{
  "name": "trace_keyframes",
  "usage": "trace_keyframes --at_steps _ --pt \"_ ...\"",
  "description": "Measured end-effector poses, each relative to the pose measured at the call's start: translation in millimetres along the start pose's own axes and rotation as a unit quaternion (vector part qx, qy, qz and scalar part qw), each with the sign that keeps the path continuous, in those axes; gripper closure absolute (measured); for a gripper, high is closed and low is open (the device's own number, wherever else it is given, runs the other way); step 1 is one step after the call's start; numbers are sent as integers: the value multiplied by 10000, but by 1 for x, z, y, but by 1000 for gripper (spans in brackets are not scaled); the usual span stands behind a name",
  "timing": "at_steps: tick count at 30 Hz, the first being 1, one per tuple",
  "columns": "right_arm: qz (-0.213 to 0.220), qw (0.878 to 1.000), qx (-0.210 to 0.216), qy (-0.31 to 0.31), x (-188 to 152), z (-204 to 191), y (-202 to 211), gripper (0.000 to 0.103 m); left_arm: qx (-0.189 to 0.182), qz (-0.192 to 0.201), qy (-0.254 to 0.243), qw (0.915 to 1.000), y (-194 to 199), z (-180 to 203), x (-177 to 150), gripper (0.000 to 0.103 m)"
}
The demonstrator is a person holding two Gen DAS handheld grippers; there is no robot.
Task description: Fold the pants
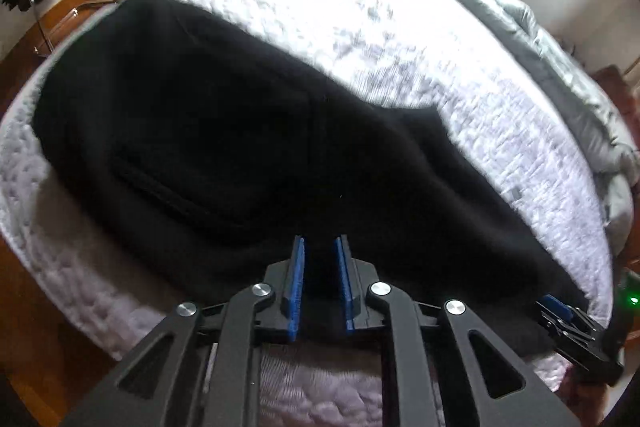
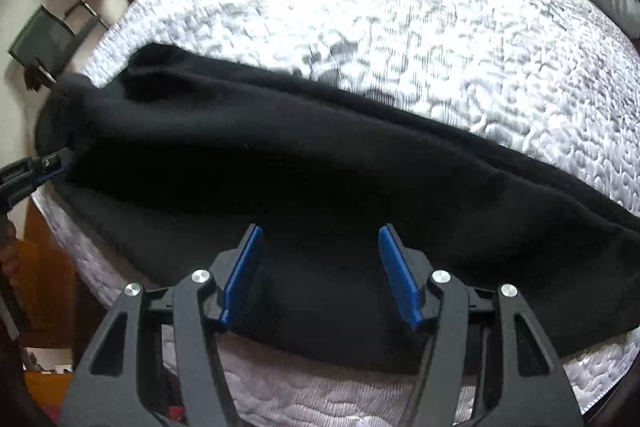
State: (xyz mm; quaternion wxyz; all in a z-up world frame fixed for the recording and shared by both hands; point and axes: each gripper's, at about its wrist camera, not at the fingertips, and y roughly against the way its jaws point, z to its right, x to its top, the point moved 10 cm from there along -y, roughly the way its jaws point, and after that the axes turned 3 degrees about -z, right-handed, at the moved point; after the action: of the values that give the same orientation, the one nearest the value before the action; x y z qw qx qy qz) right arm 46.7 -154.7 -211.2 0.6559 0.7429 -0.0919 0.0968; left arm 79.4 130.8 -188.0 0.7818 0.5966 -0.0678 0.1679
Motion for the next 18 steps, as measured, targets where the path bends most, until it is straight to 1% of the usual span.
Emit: trace_keyframes --at_steps 2,3,4,5,6,7,8,9,10,12,14,16,18 --pt "-163 9997 20 -153 -6 5 -15 40 80 -105 -125 9998 -18 0 -1 81" --pt "-115 9998 48 -182 -6 6 -19 40 116 -74 -202 9997 -21 1 -3 80" --pt "-97 9998 29 -161 -5 6 -20 39 140 -24 -327 9994 -20 4 -2 74" --pt "-122 9998 -16 -132 -4 5 -19 39 105 -26 -415 9991 -18 8 -2 63" --pt "-154 9998 -57 -129 -3 4 -16 40 2 -34 -500 9987 -14 15 -3 57" --pt "-154 9997 -49 -163 -1 2 -12 42 -27 -23 -531 9986 -10 17 -4 50" --pt "-71 9997 129 -190 6 -4 -5 43 -29 12 -589 9983 -5 20 -4 47" --pt "22 9992 356 -184 13 -12 3 43 -52 49 -667 9977 -1 24 -4 42" --pt "71 9987 479 -158 18 -19 7 43 -65 53 -707 9975 -1 26 0 37" --pt "169 9971 734 81 37 -41 17 42 -70 46 -753 9971 2 27 1 37" --pt "173 9947 967 301 54 -62 18 42 -68 78 -748 9971 1 26 10 37" --pt "90 9917 1184 493 73 -86 14 42 76 163 -724 9972 3 20 22 37" --pt "38 9904 1211 670 91 -104 3 43 118 150 -691 9974 -2 18 30 36"
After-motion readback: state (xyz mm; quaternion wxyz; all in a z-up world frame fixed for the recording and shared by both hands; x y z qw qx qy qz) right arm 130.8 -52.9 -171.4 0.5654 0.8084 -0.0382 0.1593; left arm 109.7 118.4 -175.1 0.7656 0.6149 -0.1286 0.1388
